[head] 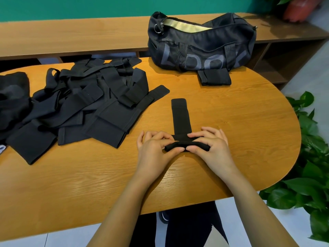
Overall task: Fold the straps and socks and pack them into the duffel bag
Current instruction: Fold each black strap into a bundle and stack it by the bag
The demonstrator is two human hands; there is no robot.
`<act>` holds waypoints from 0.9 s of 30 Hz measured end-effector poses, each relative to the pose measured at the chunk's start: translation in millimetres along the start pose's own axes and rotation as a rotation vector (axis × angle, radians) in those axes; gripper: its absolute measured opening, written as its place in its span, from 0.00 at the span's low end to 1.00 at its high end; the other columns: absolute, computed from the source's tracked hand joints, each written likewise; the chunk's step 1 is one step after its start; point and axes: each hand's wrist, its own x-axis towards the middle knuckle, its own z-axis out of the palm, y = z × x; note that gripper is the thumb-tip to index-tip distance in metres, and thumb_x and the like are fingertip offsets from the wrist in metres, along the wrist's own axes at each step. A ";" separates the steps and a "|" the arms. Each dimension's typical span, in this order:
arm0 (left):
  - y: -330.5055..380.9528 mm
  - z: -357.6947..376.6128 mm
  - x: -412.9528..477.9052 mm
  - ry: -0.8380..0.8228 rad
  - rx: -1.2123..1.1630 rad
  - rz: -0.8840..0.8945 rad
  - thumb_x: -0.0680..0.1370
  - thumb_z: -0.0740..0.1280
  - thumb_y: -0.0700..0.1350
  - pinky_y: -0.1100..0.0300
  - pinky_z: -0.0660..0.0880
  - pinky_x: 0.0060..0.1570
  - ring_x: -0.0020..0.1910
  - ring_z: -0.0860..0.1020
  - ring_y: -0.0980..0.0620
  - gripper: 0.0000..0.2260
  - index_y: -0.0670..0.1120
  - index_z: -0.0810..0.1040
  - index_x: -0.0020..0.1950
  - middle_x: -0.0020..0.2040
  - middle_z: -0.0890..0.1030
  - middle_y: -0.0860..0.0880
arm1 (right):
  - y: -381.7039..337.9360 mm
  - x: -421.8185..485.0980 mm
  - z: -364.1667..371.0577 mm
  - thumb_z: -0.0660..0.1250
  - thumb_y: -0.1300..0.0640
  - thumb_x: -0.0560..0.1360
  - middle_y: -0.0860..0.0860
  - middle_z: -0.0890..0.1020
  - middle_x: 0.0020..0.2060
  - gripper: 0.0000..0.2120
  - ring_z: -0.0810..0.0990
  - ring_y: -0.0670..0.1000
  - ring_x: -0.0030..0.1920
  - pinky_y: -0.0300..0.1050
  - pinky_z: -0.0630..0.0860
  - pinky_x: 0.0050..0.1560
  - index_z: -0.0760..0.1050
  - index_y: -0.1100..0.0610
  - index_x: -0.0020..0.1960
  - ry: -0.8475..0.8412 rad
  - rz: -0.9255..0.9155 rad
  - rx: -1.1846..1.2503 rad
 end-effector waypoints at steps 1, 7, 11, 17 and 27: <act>0.4 -0.1 0.2 -0.002 -0.004 -0.012 0.70 0.58 0.68 0.53 0.46 0.71 0.59 0.68 0.58 0.23 0.57 0.84 0.51 0.49 0.77 0.65 | -0.9 -0.2 -0.7 0.61 0.28 0.68 0.25 0.75 0.52 0.15 0.65 0.42 0.68 0.61 0.48 0.74 0.78 0.36 0.45 -0.007 0.007 0.018; 0.5 -0.5 0.3 -0.003 -0.022 -0.028 0.73 0.58 0.66 0.49 0.48 0.71 0.58 0.69 0.58 0.21 0.55 0.84 0.50 0.47 0.76 0.66 | -3.3 -2.6 -3.1 0.64 0.32 0.64 0.21 0.73 0.48 0.17 0.64 0.38 0.68 0.53 0.42 0.75 0.77 0.35 0.50 -0.009 -0.006 0.038; -0.2 -2.9 -0.1 -0.023 -0.074 -0.014 0.71 0.59 0.67 0.48 0.48 0.71 0.60 0.69 0.60 0.21 0.58 0.83 0.53 0.51 0.79 0.65 | -1.7 -2.7 -3.1 0.67 0.39 0.69 0.24 0.72 0.49 0.13 0.64 0.33 0.66 0.55 0.42 0.76 0.78 0.37 0.52 -0.012 0.009 0.050; -2.8 -1.1 -0.5 0.016 -0.096 -0.070 0.74 0.70 0.54 0.47 0.48 0.72 0.55 0.69 0.63 0.09 0.56 0.83 0.52 0.47 0.78 0.62 | -2.5 -2.0 -3.9 0.71 0.50 0.73 0.26 0.70 0.50 0.10 0.64 0.28 0.62 0.54 0.41 0.77 0.77 0.35 0.50 -0.017 0.051 0.080; 0.5 -3.9 -2.0 0.003 -0.107 -0.105 0.72 0.71 0.57 0.55 0.46 0.72 0.54 0.63 0.71 0.12 0.57 0.81 0.53 0.47 0.71 0.70 | -6.7 -1.7 -3.8 0.71 0.49 0.74 0.39 0.81 0.46 0.11 0.76 0.38 0.56 0.47 0.42 0.77 0.72 0.38 0.52 0.040 0.132 0.155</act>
